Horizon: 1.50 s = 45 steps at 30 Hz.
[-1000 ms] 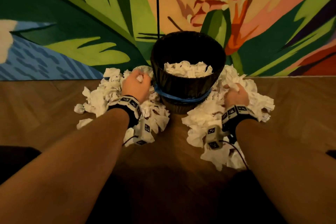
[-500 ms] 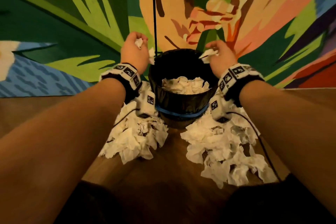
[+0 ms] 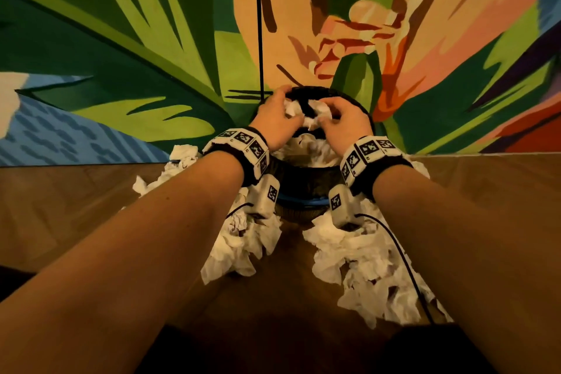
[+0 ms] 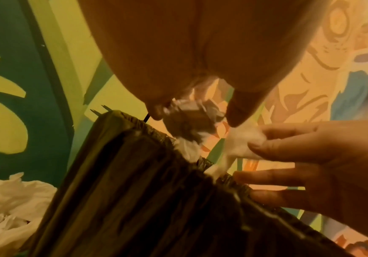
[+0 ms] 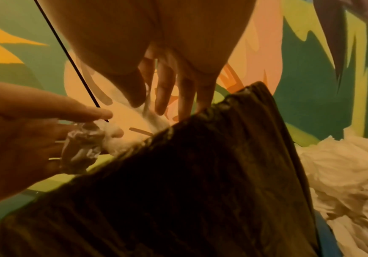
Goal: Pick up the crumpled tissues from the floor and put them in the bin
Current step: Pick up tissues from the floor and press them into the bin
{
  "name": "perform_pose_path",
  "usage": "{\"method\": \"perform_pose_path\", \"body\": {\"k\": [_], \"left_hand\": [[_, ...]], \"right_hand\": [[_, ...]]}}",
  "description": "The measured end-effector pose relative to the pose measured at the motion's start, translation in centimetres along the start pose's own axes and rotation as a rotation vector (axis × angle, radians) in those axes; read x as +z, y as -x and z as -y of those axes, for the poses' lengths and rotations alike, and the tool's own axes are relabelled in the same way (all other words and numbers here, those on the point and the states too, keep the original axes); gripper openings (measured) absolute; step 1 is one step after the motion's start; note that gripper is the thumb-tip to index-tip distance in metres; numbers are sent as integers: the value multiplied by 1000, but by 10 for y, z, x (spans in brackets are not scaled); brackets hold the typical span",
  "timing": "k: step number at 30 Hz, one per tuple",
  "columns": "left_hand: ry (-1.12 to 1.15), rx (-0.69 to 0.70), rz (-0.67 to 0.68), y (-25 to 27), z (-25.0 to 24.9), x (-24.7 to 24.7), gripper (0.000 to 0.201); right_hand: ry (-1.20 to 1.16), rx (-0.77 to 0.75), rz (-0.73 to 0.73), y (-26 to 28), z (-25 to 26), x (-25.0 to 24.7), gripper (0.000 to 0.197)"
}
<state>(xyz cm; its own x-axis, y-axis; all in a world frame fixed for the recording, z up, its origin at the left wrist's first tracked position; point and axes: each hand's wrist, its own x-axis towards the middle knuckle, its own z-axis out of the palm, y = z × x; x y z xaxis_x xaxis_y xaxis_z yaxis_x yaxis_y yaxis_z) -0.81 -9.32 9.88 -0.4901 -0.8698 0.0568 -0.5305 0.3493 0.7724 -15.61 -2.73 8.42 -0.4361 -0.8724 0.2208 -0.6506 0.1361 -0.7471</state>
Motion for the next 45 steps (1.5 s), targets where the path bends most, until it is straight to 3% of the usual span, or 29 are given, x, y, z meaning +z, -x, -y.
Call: {"method": "perform_pose_path", "body": {"k": [3,8,13,16,20,23,27,31,36,40,43,45], "left_hand": [[-59,59,-13,-1,5,0,53],[71,166,-130,9,14,-13,35],[108,134,-334,21,39,-39,26],[67,32,-382,35,63,-54,33],[35,-151,-284,62,92,-58,33],[-155,-202,-142,85,108,-53,30],[-421,-209,123,107,129,-31,29],[-522,-289,338,120,156,-9,29],[-742,-258,498,126,181,13,43],[-742,-245,549,123,188,25,48],[-747,-227,581,120,191,35,43],[-728,-200,568,117,192,37,32]], "right_hand": [[-31,28,8,3,-5,-5,27],[-46,20,-64,7,-6,-15,21],[-174,-88,-118,20,17,-14,20],[-205,-182,-25,37,37,-3,21],[-144,-314,181,68,58,28,19],[-68,-350,368,87,59,61,17],[100,-219,586,103,26,103,18],[339,-62,828,113,-16,134,32],[348,41,897,128,-52,161,50],[273,90,898,147,-71,180,64],[267,96,918,155,-78,192,62],[242,103,845,157,-84,195,51]]}}
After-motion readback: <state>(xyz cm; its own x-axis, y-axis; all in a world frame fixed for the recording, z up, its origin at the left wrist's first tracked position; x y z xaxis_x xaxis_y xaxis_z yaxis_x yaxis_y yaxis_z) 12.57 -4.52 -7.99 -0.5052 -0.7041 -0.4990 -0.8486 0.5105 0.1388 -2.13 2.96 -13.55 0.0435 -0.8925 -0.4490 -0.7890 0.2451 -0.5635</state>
